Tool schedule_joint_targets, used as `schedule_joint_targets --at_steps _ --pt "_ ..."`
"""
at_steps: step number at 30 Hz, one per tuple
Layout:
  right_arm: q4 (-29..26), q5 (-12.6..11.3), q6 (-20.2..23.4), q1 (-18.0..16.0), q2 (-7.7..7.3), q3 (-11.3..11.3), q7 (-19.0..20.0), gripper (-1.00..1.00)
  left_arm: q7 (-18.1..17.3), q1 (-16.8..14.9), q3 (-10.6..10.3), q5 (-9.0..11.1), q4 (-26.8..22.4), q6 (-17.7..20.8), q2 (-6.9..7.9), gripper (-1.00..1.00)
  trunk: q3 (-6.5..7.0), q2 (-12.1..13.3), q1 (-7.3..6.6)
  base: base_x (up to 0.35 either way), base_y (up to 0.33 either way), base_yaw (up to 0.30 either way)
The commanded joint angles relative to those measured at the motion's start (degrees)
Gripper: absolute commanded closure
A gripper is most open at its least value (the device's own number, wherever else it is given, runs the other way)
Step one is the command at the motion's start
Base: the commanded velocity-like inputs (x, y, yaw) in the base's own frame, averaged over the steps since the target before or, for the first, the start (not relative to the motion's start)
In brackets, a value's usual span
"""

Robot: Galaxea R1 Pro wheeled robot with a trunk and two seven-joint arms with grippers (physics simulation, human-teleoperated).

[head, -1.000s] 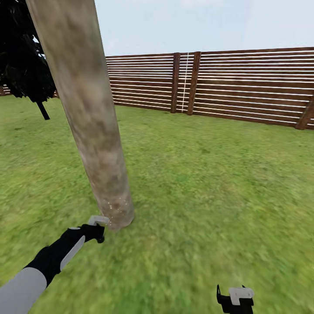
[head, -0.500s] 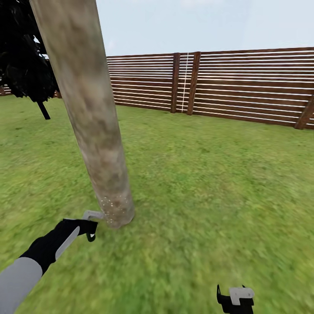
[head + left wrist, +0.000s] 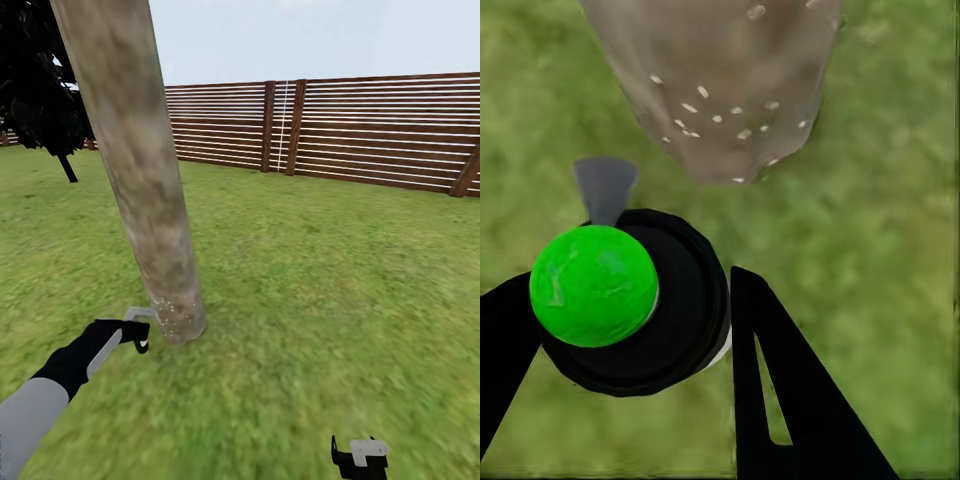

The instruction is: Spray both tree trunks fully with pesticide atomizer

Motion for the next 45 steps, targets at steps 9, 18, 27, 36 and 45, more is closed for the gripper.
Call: schedule_joint_targets --at_steps 9,18,27,36,45 --pt "0.01 0.11 0.0 0.0 0.0 0.04 0.0 -1.0 -0.11 0.61 -0.27 -0.12 -4.56 0.95 -0.49 1.0 0.0 0.0 0.0 -0.103 0.0 0.0" --pt "-0.08 0.09 0.0 0.0 -0.17 0.0 -0.01 -1.0 -0.39 -3.44 0.55 -0.23 -4.65 5.88 2.06 1.0 0.0 0.0 0.0 -0.001 0.0 0.0" --pt "-0.08 0.17 0.0 0.0 -0.18 0.0 0.0 -1.0 -0.56 -3.94 -0.03 0.01 -4.86 6.67 3.67 1.0 0.0 0.0 0.0 0.0 -0.054 0.0" --pt "-0.01 0.11 0.0 0.0 -0.18 0.0 0.0 -1.0 -0.4 -3.89 0.7 0.0 -5.16 6.67 3.68 1.0 0.0 0.0 0.0 -0.058 -0.256 0.0" --pt "-0.08 0.09 0.0 0.0 -0.18 0.0 -0.05 -1.0 -0.39 -3.85 0.8 -0.08 -5.14 6.67 3.67 1.0 0.0 0.0 0.0 -0.039 -0.271 0.0"
